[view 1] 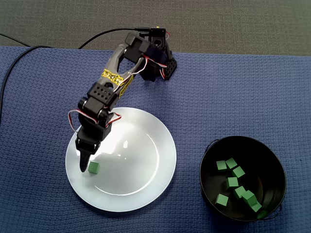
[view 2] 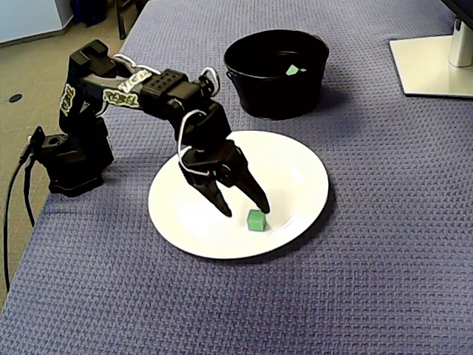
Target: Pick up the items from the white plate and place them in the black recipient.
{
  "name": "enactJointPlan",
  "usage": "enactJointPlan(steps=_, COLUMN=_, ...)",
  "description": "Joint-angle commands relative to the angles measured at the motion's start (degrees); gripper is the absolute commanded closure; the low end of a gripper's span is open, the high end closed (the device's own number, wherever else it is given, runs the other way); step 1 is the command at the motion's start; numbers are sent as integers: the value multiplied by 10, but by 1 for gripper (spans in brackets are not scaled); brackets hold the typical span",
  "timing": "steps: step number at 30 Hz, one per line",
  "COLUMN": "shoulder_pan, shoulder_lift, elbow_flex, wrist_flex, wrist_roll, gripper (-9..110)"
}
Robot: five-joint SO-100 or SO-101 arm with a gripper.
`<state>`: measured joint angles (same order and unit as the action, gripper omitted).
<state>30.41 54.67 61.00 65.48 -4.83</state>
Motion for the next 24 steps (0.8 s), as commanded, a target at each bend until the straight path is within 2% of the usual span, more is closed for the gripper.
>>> enactJointPlan(steps=1, shoulder_pan=-15, shoulder_lift=-10, elbow_flex=-33, wrist_flex=-25, wrist_roll=-10, gripper=80)
enactJointPlan(steps=10, shoulder_pan=-25, shoulder_lift=-58, elbow_flex=-68, wrist_flex=-45, wrist_roll=-15, gripper=85)
enactJointPlan(steps=17, shoulder_pan=-28, shoulder_lift=-69, elbow_flex=-73, wrist_flex=-59, wrist_roll=-32, gripper=101)
enactJointPlan(steps=24, shoulder_pan=-21, shoulder_lift=12, elbow_flex=-55, wrist_flex=-53, wrist_roll=-37, gripper=102)
